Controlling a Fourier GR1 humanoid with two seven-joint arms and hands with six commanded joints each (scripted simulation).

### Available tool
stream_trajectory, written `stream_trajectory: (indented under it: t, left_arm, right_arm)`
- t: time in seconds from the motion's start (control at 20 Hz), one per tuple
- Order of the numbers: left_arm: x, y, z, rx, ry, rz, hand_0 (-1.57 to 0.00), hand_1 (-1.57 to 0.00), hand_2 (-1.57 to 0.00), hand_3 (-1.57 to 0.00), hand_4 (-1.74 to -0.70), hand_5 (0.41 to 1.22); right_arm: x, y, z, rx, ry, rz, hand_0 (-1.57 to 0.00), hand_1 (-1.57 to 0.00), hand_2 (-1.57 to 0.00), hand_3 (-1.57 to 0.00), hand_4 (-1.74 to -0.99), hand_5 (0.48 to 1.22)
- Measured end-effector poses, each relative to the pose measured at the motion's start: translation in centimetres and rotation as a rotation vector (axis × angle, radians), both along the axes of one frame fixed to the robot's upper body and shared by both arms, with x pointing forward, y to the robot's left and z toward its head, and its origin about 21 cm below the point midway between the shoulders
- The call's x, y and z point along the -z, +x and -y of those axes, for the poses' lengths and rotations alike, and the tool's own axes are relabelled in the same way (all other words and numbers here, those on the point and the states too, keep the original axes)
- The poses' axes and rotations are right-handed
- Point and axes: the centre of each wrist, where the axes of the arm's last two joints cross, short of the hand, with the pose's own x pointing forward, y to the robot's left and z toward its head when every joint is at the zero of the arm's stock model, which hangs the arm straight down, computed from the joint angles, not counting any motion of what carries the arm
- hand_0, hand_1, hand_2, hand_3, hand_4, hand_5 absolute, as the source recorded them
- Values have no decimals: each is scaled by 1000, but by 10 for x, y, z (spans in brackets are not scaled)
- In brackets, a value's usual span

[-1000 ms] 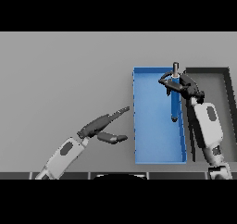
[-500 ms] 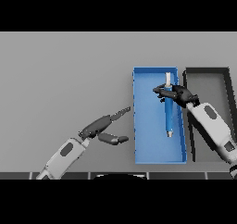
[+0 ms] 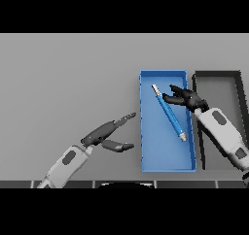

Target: Pick up the blue pipe and place it into the blue bin.

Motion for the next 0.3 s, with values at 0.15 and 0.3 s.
stream_trajectory:
  t: [0.15, 0.3]
  left_arm:
    - [0, 1, 2, 2, 12, 11, 1, 1, 1, 1, -826, 472]
    - [-6, 5, 2, 4, 5, 15, 1, 1, 1, 1, -826, 474]
  right_arm:
    - [2, -2, 1, -13, 14, 13, -20, -15, -14, -8, -1186, 772]
    - [1, -5, -4, -22, 14, 11, -20, -15, -14, -8, -1186, 769]
